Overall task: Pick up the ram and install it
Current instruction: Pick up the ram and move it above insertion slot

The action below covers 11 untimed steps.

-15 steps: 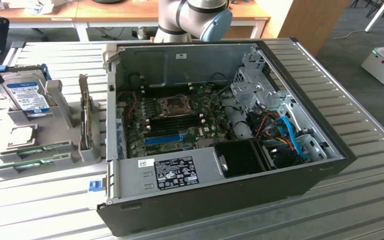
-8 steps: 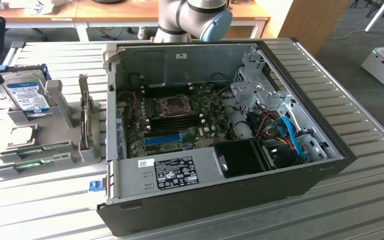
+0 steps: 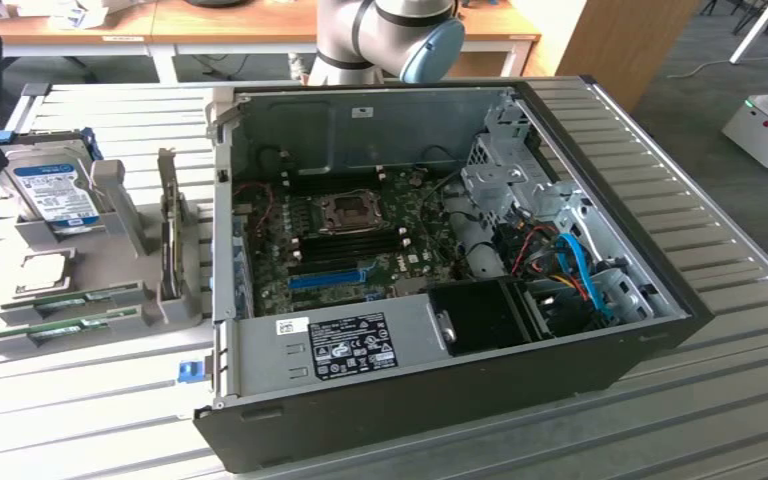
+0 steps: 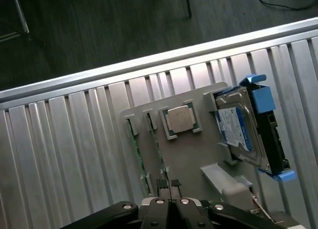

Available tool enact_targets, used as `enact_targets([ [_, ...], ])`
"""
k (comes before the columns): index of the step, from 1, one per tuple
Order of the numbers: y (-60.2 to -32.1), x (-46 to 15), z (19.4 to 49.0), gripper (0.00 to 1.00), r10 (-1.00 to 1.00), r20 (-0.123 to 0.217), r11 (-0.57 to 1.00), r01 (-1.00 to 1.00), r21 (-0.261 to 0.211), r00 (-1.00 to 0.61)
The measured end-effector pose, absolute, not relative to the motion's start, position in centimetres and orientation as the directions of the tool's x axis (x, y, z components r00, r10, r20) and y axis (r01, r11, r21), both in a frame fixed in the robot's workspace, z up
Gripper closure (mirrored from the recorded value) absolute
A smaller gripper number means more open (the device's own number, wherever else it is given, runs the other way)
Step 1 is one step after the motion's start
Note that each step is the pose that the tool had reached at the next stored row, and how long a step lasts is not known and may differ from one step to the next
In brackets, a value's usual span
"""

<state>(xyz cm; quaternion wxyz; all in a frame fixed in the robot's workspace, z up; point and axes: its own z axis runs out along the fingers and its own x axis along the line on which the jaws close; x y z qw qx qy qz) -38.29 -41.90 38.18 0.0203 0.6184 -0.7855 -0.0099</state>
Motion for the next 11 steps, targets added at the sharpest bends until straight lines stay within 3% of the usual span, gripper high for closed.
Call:
enact_targets([
  [11,-41.9,-38.29,38.13,0.89,-0.997,0.02,0.081,-0.996,0.041,-0.08],
])
